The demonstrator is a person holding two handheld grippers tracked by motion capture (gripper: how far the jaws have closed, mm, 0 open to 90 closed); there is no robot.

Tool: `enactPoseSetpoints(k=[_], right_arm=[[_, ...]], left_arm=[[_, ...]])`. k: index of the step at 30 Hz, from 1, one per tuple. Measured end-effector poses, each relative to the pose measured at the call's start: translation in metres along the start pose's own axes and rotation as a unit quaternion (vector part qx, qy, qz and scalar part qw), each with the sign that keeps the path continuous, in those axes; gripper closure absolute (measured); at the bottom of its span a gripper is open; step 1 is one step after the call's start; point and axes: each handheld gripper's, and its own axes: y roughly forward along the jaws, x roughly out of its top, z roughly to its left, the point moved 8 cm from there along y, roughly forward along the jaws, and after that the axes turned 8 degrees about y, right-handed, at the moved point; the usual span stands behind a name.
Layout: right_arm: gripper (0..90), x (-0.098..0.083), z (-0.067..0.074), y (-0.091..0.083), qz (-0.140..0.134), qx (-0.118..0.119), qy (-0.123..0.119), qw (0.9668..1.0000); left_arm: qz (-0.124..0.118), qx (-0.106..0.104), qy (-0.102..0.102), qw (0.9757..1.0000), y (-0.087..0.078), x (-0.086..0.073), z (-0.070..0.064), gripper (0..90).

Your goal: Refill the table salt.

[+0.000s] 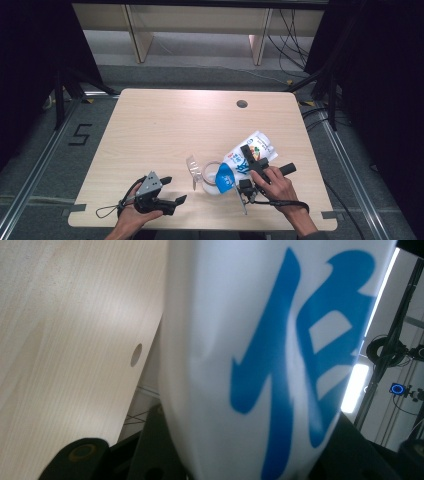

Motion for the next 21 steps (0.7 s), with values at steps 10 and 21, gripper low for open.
enactPoseSetpoints(k=[10,21], right_arm=[[67.9,-0.0019,0.0012,-0.0007,0.007,0.002,0.006,1.0000],[68.6,-0.0027,0.0029,-0.0007,0.009,0.003,0.014,0.9999]], left_arm=[[0.000,0.000,0.000,1.0000,0.0001,0.0000,-0.0001,16.4],[0.002,0.003,0.000,1.0000,-0.0004,-0.0002,0.0003,16.4]])
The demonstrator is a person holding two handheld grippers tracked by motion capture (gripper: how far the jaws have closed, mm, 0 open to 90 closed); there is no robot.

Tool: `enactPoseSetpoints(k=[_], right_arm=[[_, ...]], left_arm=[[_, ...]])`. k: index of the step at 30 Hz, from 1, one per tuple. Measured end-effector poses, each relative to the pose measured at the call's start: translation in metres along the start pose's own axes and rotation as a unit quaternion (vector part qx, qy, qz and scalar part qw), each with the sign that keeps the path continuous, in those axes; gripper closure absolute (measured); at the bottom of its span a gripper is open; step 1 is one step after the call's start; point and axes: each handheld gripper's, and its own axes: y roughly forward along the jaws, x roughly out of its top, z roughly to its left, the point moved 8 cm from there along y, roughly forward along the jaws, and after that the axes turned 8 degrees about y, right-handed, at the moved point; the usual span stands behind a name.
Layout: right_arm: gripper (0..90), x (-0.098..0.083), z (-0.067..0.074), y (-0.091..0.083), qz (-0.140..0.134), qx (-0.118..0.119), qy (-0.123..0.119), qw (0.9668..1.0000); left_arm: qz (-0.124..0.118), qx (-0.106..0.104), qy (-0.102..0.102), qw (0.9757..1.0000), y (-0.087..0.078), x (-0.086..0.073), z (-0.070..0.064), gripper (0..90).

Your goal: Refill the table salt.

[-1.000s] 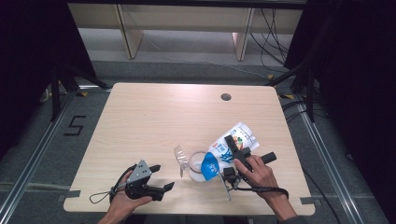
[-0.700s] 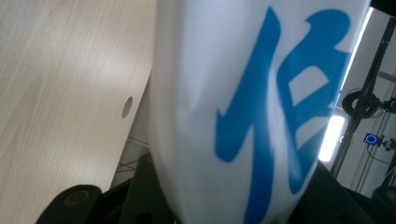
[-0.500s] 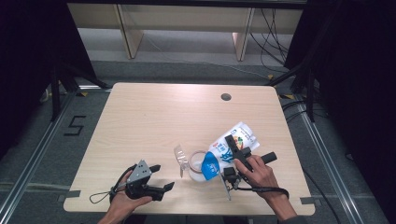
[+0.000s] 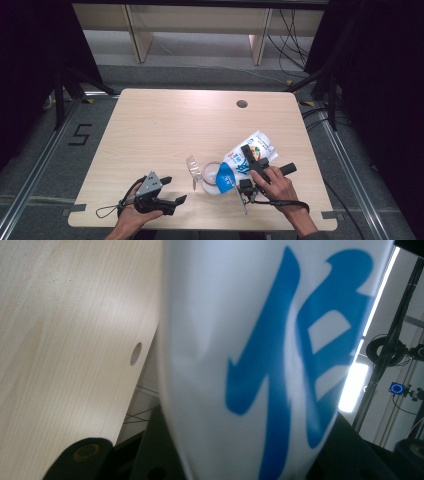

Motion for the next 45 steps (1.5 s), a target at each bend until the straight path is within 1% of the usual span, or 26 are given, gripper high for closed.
enactPoseSetpoints(k=[3,5,6,7,9,10,11,13,15,18,19,21,22,24,25,26,27,28,29,30,32,33,35,40,41,45], right_arm=[[68.7,0.0001,-0.0006,0.0001,0.000,-0.001,-0.002,1.0000],[68.9,-0.0003,-0.0001,-0.0003,0.002,0.000,0.002,1.0000],[68.9,-0.0018,0.0004,-0.0013,0.009,0.005,-0.003,0.9999],[69.0,-0.0002,-0.0023,-0.0006,0.003,0.003,-0.019,0.9998],[69.1,0.0001,-0.0027,-0.0005,0.002,0.002,-0.021,0.9998],[69.1,-0.0002,-0.0026,-0.0007,0.003,0.001,-0.017,0.9998],[69.2,-0.0005,-0.0039,-0.0010,0.006,0.003,-0.029,0.9996],[69.2,0.0018,-0.0042,0.0001,-0.004,0.000,-0.028,0.9996],[69.3,0.0012,-0.0037,0.0000,-0.002,0.000,-0.026,0.9997],[69.3,0.0011,-0.0039,0.0000,-0.002,0.000,-0.027,0.9996],[69.4,-0.0002,-0.0041,-0.0009,0.005,0.000,-0.024,0.9997],[69.4,-0.0002,-0.0040,-0.0010,0.005,0.000,-0.023,0.9997],[69.4,0.0016,-0.0064,0.0000,-0.003,-0.005,-0.034,0.9994],[69.5,0.0020,-0.0071,0.0000,-0.004,-0.005,-0.040,0.9992],[69.6,0.0017,-0.0069,-0.0003,-0.002,-0.006,-0.038,0.9993],[69.6,0.0002,-0.0038,-0.0006,0.003,-0.002,-0.022,0.9998],[69.6,0.0001,-0.0041,-0.0006,0.003,-0.002,-0.023,0.9997],[69.7,-0.0006,-0.0034,-0.0011,0.007,-0.002,-0.017,0.9998],[69.7,-0.0006,-0.0034,-0.0011,0.007,-0.002,-0.017,0.9998],[69.7,-0.0003,-0.0064,-0.0007,0.006,0.005,-0.044,0.9990],[69.7,0.0012,-0.0083,-0.0005,0.002,0.002,-0.054,0.9986],[69.8,0.0011,-0.0081,-0.0004,0.003,0.003,-0.055,0.9985],[69.9,0.0007,-0.0077,-0.0005,0.005,0.004,-0.054,0.9985],[69.9,0.0008,-0.0078,-0.0006,0.005,0.004,-0.054,0.9985],[70.0,-0.0012,-0.0044,-0.0012,0.011,0.005,-0.034,0.9994],[70.0,-0.0013,-0.0046,-0.0013,0.011,0.005,-0.035,0.9993]], left_arm=[[0.002,0.001,0.000,1.0000,-0.0002,-0.0002,0.0000,16.4],[0.001,0.001,0.000,1.0000,-0.0002,-0.0001,-0.0001,16.4],[-0.002,-0.003,0.000,1.0000,0.0004,0.0002,-0.0003,16.4],[-0.002,-0.003,-0.001,1.0000,0.0004,0.0002,-0.0003,16.4],[0.000,0.000,0.000,1.0000,0.0000,0.0000,0.0000,16.4],[0.002,0.001,0.000,1.0000,-0.0002,-0.0001,0.0000,16.4],[-0.003,-0.002,-0.001,1.0000,0.0005,0.0002,-0.0003,16.4],[-0.002,-0.003,-0.001,1.0000,0.0005,0.0002,-0.0005,16.4],[0.002,0.001,0.000,1.0000,-0.0002,-0.0002,-0.0001,16.4],[0.002,0.001,0.000,1.0000,-0.0002,-0.0002,0.0001,16.4],[0.002,0.001,0.000,1.0000,-0.0002,-0.0002,-0.0001,16.4],[-0.002,-0.003,-0.001,1.0000,0.0004,0.0002,-0.0006,16.4],[-0.003,-0.003,-0.001,1.0000,0.0005,0.0003,-0.0005,16.4],[-0.002,-0.002,0.000,1.0000,0.0004,0.0002,-0.0003,16.4],[0.002,0.001,0.000,1.0000,-0.0003,-0.0002,0.0000,16.4],[-0.001,-0.001,0.000,1.0000,0.0002,0.0001,-0.0002,16.4],[-0.002,-0.003,-0.001,1.0000,0.0004,0.0002,-0.0005,16.4],[-0.002,-0.003,-0.001,1.0000,0.0004,0.0002,-0.0006,16.4],[-0.002,-0.003,-0.001,1.0000,0.0004,0.0002,-0.0006,16.4],[-0.002,-0.003,-0.001,1.0000,0.0004,0.0002,-0.0005,16.4],[-0.002,-0.002,-0.001,1.0000,0.0004,0.0002,-0.0005,16.4],[0.002,0.001,0.000,1.0000,-0.0002,-0.0001,-0.0001,16.4],[-0.002,-0.003,-0.001,1.0000,0.0005,0.0002,-0.0005,16.4],[0.002,0.001,0.000,1.0000,-0.0002,-0.0002,-0.0001,16.4],[0.002,0.001,0.000,1.0000,-0.0002,-0.0001,-0.0001,16.4],[0.001,0.001,-0.001,1.0000,-0.0001,-0.0001,-0.0004,16.4]])
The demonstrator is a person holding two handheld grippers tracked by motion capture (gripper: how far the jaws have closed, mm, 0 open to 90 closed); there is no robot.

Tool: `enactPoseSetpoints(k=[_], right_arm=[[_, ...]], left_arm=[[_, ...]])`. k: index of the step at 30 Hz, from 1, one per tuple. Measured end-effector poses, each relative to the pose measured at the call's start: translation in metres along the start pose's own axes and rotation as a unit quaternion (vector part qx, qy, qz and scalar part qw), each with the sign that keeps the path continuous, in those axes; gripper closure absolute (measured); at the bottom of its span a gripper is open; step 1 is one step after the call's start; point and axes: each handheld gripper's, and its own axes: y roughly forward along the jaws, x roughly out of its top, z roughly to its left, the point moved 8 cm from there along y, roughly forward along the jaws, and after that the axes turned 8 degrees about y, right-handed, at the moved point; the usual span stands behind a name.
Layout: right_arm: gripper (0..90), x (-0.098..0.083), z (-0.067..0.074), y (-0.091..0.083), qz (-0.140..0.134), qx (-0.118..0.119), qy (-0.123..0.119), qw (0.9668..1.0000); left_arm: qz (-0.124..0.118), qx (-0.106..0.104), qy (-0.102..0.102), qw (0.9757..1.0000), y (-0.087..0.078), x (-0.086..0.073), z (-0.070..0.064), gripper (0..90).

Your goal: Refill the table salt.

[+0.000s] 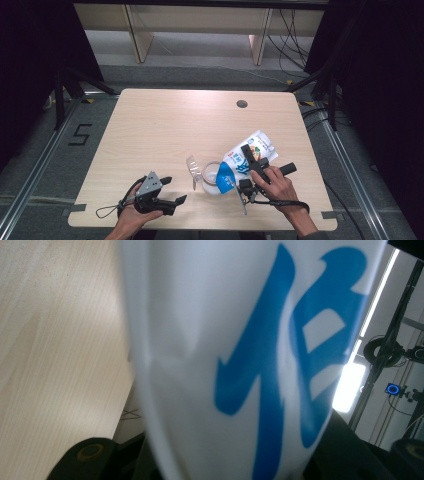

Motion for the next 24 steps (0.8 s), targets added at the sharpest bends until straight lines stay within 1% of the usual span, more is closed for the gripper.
enactPoseSetpoints(k=[1,2,3,4,7,8,9,10,11,13,14,15,16,17,18,19,20,23,24], right_arm=[[70.0,-0.0001,-0.0001,0.0000,0.000,0.000,0.000,1.0000],[70.0,0.0012,-0.0027,0.0003,-0.004,-0.002,-0.014,0.9999],[70.0,0.0008,-0.0018,0.0005,-0.003,0.000,-0.011,0.9999],[70.0,-0.0001,-0.0003,0.0000,0.000,0.000,-0.001,1.0000],[70.0,-0.0001,-0.0003,0.0001,0.000,0.000,-0.001,1.0000],[70.1,0.0009,-0.0015,0.0005,-0.002,-0.003,-0.011,0.9999],[70.1,0.0012,-0.0019,0.0005,-0.003,-0.004,-0.013,0.9999],[70.2,0.0012,-0.0017,0.0004,-0.002,-0.004,-0.012,0.9999],[70.2,0.0009,-0.0012,0.0002,-0.002,-0.005,-0.008,0.9999],[70.3,0.0009,-0.0012,0.0002,-0.001,-0.005,-0.008,0.9999],[70.3,0.0029,-0.0046,0.0005,-0.006,-0.007,-0.029,0.9995],[70.3,0.0034,-0.0054,0.0007,-0.008,-0.008,-0.034,0.9993],[70.3,0.0025,-0.0038,0.0005,-0.006,-0.007,-0.026,0.9996],[70.4,0.0026,-0.0038,0.0005,-0.006,-0.007,-0.026,0.9996],[70.4,0.0015,-0.0014,0.0005,-0.003,-0.004,-0.016,0.9999],[70.4,0.0011,-0.0007,0.0003,-0.002,-0.005,-0.011,0.9999],[70.5,0.0011,-0.0006,0.0003,-0.001,-0.005,-0.011,0.9999],[70.5,0.0011,-0.0004,0.0004,-0.002,-0.005,-0.011,0.9999],[70.6,0.0012,-0.0006,0.0005,-0.001,-0.004,-0.016,0.9999]], left_arm=[[-0.004,-0.004,0.000,1.0000,0.0006,0.0004,-0.0002,16.4],[-0.004,-0.004,0.000,1.0000,0.0006,0.0003,-0.0001,16.4],[-0.002,-0.001,0.000,1.0000,0.0002,0.0002,0.0002,16.4],[0.000,0.000,0.001,1.0000,-0.0001,0.0000,0.0003,16.4],[0.000,0.000,0.001,1.0000,0.0000,-0.0001,0.0003,16.4],[0.000,0.000,0.001,1.0000,-0.0001,0.0000,0.0002,16.4],[-0.002,-0.002,0.000,1.0000,0.0004,0.0002,0.0001,16.4],[-0.004,-0.003,0.000,1.0000,0.0006,0.0004,0.0000,16.4],[0.000,0.000,0.001,1.0000,0.0000,0.0000,0.0003,16.4],[0.001,0.000,0.001,1.0000,-0.0002,0.0000,0.0005,16.3],[0.000,0.000,0.001,1.0000,-0.0001,0.0000,0.0004,16.4],[0.001,0.000,0.001,1.0000,-0.0001,-0.0001,0.0004,16.4],[-0.004,-0.004,0.000,1.0000,0.0006,0.0003,0.0000,16.4],[-0.003,-0.003,0.000,1.0000,0.0005,0.0003,0.0000,16.4],[-0.002,-0.002,0.000,1.0000,0.0003,0.0001,0.0001,16.4],[0.001,0.000,0.001,1.0000,-0.0001,-0.0001,0.0003,16.4],[-0.004,-0.004,0.001,1.0000,0.0005,0.0003,0.0003,16.4],[-0.003,-0.004,0.000,1.0000,0.0005,0.0003,0.0001,16.4],[-0.004,-0.003,0.000,1.0000,0.0006,0.0004,-0.0001,16.4]])
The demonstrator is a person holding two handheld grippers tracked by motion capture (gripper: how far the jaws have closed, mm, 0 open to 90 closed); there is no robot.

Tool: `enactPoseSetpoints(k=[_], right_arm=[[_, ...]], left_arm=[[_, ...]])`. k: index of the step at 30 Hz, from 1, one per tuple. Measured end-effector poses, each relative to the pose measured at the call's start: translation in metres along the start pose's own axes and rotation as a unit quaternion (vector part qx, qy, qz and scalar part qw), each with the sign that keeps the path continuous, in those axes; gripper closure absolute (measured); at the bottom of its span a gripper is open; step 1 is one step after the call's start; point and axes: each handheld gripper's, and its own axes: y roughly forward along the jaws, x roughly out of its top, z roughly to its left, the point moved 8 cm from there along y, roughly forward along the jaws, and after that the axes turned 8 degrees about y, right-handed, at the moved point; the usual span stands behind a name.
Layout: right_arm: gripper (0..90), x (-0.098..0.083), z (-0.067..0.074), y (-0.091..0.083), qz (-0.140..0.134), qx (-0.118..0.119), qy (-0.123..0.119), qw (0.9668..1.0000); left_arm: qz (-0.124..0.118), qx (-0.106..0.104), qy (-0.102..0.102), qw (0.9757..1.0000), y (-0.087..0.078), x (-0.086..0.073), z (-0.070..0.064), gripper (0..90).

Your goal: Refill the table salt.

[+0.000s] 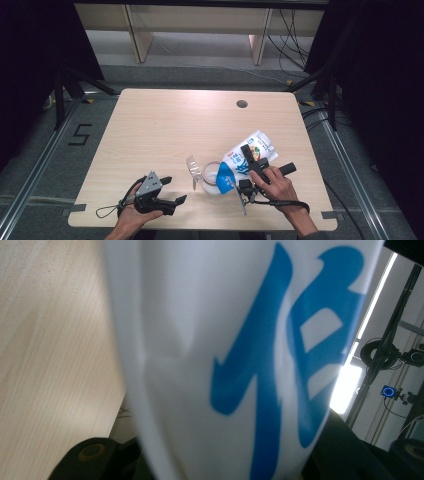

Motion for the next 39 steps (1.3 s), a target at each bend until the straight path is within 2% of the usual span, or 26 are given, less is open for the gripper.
enactPoseSetpoints(k=[5,6,15,16,18,24,25,26,28,39], right_arm=[[71.0,-0.0003,-0.0003,-0.0001,0.002,0.003,-0.003,1.0000],[71.1,0.0009,-0.0029,0.0003,-0.003,0.000,-0.017,0.9999],[71.7,0.0001,-0.0027,0.0002,-0.001,-0.004,-0.016,0.9999],[71.9,-0.0012,-0.0001,0.0001,0.003,0.003,-0.004,1.0000],[72.0,-0.0013,0.0000,0.0002,0.003,0.002,-0.001,1.0000],[72.5,-0.0017,0.0000,0.0002,0.004,0.001,-0.002,1.0000],[72.6,-0.0005,-0.0025,0.0004,0.000,-0.002,-0.014,0.9999],[72.7,-0.0002,-0.0029,0.0006,-0.002,-0.002,-0.016,0.9999],[72.9,-0.0021,0.0000,0.0000,0.005,0.002,-0.001,1.0000],[73.9,-0.0026,0.0002,-0.0002,0.006,0.005,0.000,1.0000]], left_arm=[[0.001,0.001,0.001,1.0000,-0.0002,-0.0001,0.0003,16.4],[0.004,0.003,0.001,1.0000,-0.0007,-0.0004,0.0004,16.4],[0.000,0.000,0.000,1.0000,0.0000,0.0000,0.0001,16.4],[0.003,0.002,0.000,1.0000,-0.0005,-0.0003,0.0001,16.4],[0.005,0.003,0.001,1.0000,-0.0008,-0.0004,0.0004,16.4],[0.000,0.000,0.000,1.0000,0.0000,0.0000,0.0000,16.4],[0.001,0.000,0.000,1.0000,-0.0001,-0.0001,0.0000,16.4],[0.005,0.003,0.001,1.0000,-0.0008,-0.0005,0.0004,16.4],[0.005,0.003,0.001,1.0000,-0.0008,-0.0004,0.0004,16.4],[0.000,0.000,0.000,1.0000,-0.0001,0.0000,-0.0001,16.4]])
